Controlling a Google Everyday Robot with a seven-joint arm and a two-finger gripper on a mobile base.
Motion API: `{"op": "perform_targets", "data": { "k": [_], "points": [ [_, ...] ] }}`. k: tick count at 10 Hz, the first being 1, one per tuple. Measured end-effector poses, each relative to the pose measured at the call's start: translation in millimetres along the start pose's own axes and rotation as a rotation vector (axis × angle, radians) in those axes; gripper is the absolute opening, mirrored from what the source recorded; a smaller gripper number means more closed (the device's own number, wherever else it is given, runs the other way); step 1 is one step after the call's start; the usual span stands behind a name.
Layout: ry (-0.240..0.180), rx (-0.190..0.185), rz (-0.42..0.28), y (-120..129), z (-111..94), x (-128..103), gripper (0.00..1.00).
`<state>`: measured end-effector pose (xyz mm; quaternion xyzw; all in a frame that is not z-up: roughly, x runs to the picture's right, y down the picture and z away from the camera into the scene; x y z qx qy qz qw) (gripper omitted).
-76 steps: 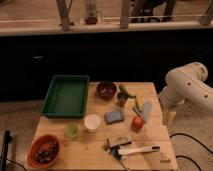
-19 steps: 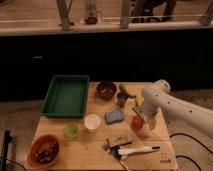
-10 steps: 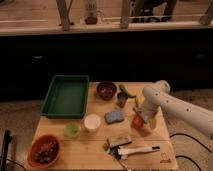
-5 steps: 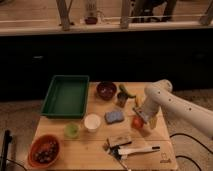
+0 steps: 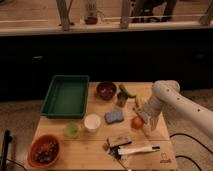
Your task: Place apple in paper cup
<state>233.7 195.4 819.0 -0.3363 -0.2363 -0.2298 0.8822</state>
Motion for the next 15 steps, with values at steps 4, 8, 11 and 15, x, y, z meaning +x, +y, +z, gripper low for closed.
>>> {"op": "perform_targets", "data": {
  "k": [4, 8, 11, 15],
  "points": [
    [-0.069, 0.012, -0.053, 3.3, 5.3, -17.9, 0.53],
    [-0.100, 0.014, -0.087, -1.1, 12.0, -27.8, 0.12],
    [-0.098, 0.012, -0.101, -4.4, 13.0, -29.3, 0.00],
    [-0.098, 0.011, -0.104, -5.1, 13.2, -29.6, 0.00]
  ]
}}
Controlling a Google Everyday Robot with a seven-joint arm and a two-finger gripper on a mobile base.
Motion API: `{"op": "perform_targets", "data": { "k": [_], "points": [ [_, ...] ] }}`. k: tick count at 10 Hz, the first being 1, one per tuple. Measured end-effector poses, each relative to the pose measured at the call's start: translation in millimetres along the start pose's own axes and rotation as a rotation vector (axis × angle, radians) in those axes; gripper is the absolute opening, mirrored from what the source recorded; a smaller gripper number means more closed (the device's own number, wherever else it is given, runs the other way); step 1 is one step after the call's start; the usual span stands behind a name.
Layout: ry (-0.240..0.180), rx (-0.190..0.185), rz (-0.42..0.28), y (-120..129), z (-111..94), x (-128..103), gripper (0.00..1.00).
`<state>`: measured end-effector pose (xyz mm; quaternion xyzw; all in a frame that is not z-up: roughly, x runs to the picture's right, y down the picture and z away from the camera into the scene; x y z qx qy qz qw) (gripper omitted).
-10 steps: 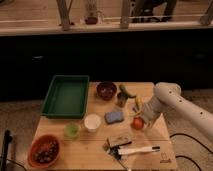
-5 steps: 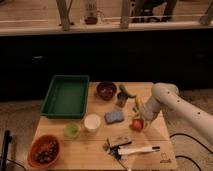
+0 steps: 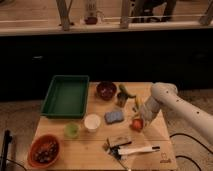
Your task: Place apple in paper cup
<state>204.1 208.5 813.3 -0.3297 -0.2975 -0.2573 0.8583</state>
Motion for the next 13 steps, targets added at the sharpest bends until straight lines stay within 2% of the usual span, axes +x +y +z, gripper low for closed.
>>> {"op": "perform_targets", "data": {
  "k": [10, 11, 13],
  "points": [
    [0.000, -0.001, 0.000, 0.4, 0.1, 0.0, 0.00],
    [0.000, -0.001, 0.001, 0.6, 0.0, 0.1, 0.02],
    [0.000, -0.001, 0.001, 0.8, 0.0, 0.2, 0.19]
  ]
}}
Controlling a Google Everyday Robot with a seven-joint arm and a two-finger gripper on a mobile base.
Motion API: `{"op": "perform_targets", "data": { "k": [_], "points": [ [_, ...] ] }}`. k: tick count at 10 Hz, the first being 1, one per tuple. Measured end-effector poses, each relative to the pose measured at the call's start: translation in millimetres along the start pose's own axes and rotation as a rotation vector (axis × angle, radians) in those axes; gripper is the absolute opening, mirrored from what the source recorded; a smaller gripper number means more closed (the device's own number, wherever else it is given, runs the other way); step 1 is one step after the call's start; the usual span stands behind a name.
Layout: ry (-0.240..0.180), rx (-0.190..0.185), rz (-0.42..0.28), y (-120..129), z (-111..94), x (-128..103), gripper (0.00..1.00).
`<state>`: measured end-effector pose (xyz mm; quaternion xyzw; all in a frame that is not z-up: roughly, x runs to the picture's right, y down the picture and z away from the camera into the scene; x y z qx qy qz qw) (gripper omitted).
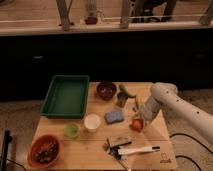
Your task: Place apple in paper cup
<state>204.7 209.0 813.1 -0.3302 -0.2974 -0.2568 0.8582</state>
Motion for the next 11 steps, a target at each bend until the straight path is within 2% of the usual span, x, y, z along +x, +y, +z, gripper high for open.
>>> {"op": "perform_targets", "data": {
  "k": [2, 3, 4, 6, 8, 11],
  "points": [
    [0.004, -0.002, 0.000, 0.0, -1.2, 1.1, 0.40],
    [0.024, -0.013, -0.007, -1.4, -6.1, 4.7, 0.48],
    [0.050, -0.019, -0.018, -15.3, -23.2, 9.4, 0.62],
    [0.081, -0.031, -0.035, -34.4, -43.6, 15.7, 0.76],
    [0.102, -0.040, -0.047, -43.8, -54.6, 18.8, 0.80],
    [0.116, -0.048, -0.055, -42.6, -53.8, 19.3, 0.80]
  ]
}}
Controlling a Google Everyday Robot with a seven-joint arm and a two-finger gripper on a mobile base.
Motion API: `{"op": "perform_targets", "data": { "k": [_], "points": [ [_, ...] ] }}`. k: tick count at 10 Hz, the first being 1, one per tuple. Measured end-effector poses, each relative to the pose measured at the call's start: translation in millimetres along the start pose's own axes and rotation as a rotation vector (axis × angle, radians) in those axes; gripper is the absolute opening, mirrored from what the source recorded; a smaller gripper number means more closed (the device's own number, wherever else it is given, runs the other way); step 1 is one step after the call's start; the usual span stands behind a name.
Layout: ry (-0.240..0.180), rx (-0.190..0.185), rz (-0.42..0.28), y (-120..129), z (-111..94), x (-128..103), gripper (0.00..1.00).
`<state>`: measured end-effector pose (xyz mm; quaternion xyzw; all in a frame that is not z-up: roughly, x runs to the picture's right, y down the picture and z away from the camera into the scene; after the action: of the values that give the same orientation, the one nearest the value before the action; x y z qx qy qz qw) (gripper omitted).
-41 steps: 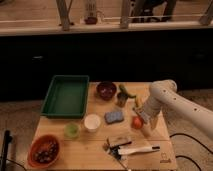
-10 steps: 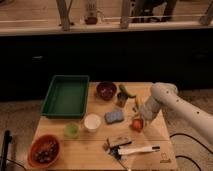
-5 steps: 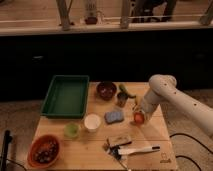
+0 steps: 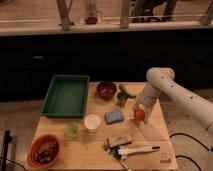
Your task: Place apple in paper cup
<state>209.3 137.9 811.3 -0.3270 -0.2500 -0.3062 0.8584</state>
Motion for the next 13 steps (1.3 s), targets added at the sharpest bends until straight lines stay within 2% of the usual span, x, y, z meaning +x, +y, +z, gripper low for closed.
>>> {"op": "perform_targets", "data": {
  "k": [8, 13],
  "points": [
    [0.005, -0.006, -0.004, 5.5, 2.8, -4.1, 0.80],
    [-0.001, -0.044, 0.006, 26.2, 4.3, -18.2, 0.80]
  ]
}}
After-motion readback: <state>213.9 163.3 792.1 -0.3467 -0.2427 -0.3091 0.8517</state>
